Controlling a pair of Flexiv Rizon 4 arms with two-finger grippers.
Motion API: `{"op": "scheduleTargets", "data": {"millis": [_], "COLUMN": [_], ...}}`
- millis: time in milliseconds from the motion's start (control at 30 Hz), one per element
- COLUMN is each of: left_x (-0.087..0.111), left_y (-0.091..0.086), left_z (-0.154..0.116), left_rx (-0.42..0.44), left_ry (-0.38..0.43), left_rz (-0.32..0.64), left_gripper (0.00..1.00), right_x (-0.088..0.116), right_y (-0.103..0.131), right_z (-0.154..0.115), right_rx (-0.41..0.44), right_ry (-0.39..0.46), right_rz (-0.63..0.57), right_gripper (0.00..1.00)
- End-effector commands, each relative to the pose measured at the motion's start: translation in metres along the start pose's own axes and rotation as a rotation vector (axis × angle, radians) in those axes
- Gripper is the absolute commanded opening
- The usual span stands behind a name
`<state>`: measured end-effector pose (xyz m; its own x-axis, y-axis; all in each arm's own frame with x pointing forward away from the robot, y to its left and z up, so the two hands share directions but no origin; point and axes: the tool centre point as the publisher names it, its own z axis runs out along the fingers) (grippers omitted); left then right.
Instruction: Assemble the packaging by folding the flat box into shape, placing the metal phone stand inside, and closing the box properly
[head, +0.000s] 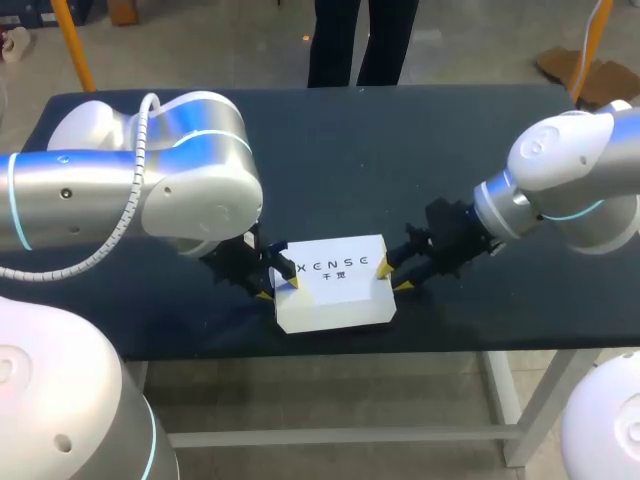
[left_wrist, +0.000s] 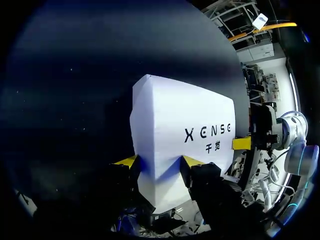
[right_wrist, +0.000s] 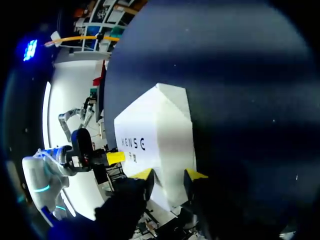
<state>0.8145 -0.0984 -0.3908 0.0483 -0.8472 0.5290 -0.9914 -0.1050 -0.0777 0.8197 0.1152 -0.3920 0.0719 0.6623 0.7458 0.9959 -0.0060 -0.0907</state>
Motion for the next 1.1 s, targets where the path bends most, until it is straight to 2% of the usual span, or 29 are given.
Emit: {"op": "scheduleTargets", "data": {"millis": [33, 433, 800, 1100], "left_x": [-0.003, -0.006, -0.013, -0.015], "left_y": [-0.006, -0.01, -0.01, -0.012], "left_z": [0.02, 0.02, 0.011, 0.007], "left_rx": [-0.009, -0.023, -0.035, -0.036], "left_ry": [0.003, 0.017, 0.077, 0.09], "left_rz": [0.002, -0.003, 0.018, 0.027], "left_gripper": [0.45, 0.46, 0.47, 0.48], "right_x": [0.003, -0.003, -0.001, -0.002], "right_y": [0.001, -0.002, -0.001, -0.001], "right_z": [0.006, 0.003, 0.003, 0.003], "right_rx": [0.006, 0.031, 0.044, 0.045], "right_ry": [0.007, 0.024, 0.025, 0.026], "right_rz": [-0.013, -0.055, -0.072, -0.067], "right_gripper": [0.44, 0.46, 0.45, 0.45]}}
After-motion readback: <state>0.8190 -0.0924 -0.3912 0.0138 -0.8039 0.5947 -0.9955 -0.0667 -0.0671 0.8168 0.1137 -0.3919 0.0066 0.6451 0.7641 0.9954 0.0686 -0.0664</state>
